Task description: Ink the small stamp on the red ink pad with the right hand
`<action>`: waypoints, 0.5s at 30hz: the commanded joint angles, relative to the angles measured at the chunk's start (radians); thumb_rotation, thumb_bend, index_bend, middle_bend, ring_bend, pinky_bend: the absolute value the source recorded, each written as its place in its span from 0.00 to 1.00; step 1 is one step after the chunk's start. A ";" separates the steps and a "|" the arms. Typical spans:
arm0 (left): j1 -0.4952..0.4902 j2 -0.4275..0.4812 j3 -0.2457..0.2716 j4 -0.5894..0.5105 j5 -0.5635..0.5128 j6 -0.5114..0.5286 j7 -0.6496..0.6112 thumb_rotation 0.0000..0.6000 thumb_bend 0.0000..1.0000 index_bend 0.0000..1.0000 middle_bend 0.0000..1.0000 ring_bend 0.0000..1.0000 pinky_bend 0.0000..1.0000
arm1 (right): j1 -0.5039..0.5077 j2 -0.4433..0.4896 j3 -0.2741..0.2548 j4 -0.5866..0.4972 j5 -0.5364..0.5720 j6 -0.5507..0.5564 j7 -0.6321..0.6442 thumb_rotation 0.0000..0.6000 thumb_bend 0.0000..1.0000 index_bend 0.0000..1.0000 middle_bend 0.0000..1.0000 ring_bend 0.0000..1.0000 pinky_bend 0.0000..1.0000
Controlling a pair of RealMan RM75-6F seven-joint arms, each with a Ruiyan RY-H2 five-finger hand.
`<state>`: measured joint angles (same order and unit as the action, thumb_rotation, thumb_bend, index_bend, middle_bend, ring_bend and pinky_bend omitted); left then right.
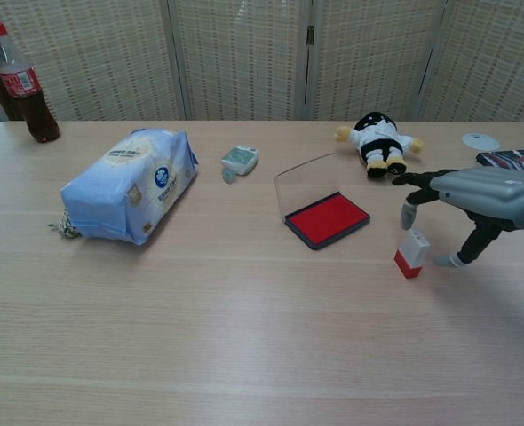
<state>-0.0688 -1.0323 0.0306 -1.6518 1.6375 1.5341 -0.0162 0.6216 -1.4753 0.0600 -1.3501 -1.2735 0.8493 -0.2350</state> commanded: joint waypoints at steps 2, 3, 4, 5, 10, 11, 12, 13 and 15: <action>0.001 0.001 0.001 0.000 0.004 0.004 -0.004 1.00 0.34 0.00 0.00 0.00 0.03 | 0.002 -0.011 0.004 0.013 0.011 0.001 -0.008 1.00 0.22 0.37 0.00 0.00 0.00; 0.002 0.001 0.001 0.001 0.006 0.005 -0.005 1.00 0.34 0.00 0.00 0.00 0.03 | 0.003 -0.014 0.006 0.017 0.013 0.001 -0.008 1.00 0.22 0.38 0.00 0.00 0.00; 0.002 0.002 0.002 0.001 0.008 0.006 -0.006 1.00 0.34 0.00 0.00 0.00 0.03 | 0.004 -0.017 0.007 0.019 0.015 0.001 -0.008 1.00 0.22 0.39 0.00 0.00 0.00; 0.002 0.002 0.002 0.002 0.010 0.006 -0.007 1.00 0.34 0.00 0.00 0.00 0.03 | 0.005 -0.020 0.008 0.023 0.017 0.001 -0.008 1.00 0.22 0.39 0.00 0.00 0.00; 0.004 0.005 0.003 0.004 0.014 0.011 -0.016 1.00 0.34 0.00 0.00 0.00 0.03 | 0.010 -0.040 0.011 0.040 0.018 0.001 -0.008 1.00 0.22 0.41 0.00 0.00 0.00; 0.004 0.006 0.004 0.004 0.016 0.013 -0.018 1.00 0.34 0.00 0.00 0.00 0.03 | 0.011 -0.043 0.011 0.043 0.018 0.001 -0.008 1.00 0.22 0.41 0.00 0.00 0.00; 0.005 0.006 0.004 0.005 0.018 0.015 -0.019 1.00 0.34 0.00 0.00 0.00 0.03 | 0.012 -0.046 0.011 0.046 0.018 0.000 -0.009 1.00 0.22 0.41 0.00 0.00 0.00; 0.005 0.007 0.004 0.005 0.019 0.016 -0.021 1.00 0.34 0.00 0.00 0.00 0.03 | 0.012 -0.049 0.011 0.049 0.018 0.000 -0.010 1.00 0.22 0.41 0.00 0.00 0.00; 0.006 0.008 0.004 0.006 0.019 0.018 -0.025 1.00 0.34 0.00 0.00 0.00 0.03 | 0.015 -0.052 0.011 0.051 0.020 -0.003 -0.013 1.00 0.22 0.41 0.00 0.00 0.00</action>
<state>-0.0632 -1.0246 0.0343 -1.6458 1.6566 1.5517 -0.0411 0.6356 -1.5271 0.0708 -1.2992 -1.2538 0.8471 -0.2480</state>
